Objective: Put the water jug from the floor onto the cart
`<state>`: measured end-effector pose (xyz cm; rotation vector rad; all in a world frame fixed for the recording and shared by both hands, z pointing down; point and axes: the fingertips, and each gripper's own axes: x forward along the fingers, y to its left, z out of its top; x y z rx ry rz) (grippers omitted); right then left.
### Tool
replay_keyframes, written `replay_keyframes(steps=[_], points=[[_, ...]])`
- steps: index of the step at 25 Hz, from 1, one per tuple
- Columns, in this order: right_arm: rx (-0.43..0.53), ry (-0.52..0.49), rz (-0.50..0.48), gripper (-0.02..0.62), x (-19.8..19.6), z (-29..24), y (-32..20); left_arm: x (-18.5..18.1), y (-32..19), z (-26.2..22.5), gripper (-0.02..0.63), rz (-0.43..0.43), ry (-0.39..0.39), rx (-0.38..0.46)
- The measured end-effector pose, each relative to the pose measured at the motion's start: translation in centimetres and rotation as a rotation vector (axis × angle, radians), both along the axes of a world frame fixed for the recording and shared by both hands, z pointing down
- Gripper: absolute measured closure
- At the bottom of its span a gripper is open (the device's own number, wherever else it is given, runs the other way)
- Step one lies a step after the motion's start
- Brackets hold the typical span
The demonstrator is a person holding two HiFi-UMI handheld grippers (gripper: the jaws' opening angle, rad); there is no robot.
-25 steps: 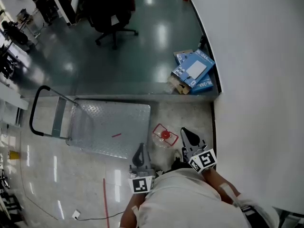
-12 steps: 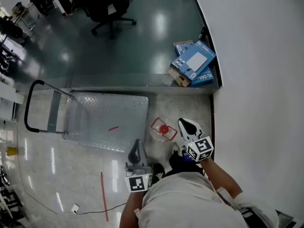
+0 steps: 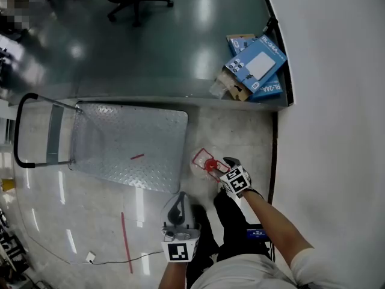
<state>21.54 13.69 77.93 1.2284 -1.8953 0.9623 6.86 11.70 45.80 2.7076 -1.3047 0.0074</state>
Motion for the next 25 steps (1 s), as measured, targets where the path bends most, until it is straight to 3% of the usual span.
replay_keyframes(steps=[5, 12, 17, 25], points=[[-0.170, 0.091, -0.062, 0.291, -1.7, 10.8, 1.7, 0.0, 0.6, 4.5, 0.603, 0.011, -0.004, -0.060], [-0.289, 0.164, -0.040, 0.281, -2.2, 18.4, 2.2, -1.8, 1.6, 8.4, 0.603, -0.026, 0.010, -0.141], [-0.313, 0.182, -0.034, 0.283, -2.1, 20.4, 2.1, -2.3, 1.9, 8.8, 0.603, -0.012, -0.025, -0.117], [-0.360, 0.223, -0.057, 0.284, -2.6, 19.4, 3.1, -3.4, 2.6, 6.3, 0.603, 0.001, -0.038, -0.062]])
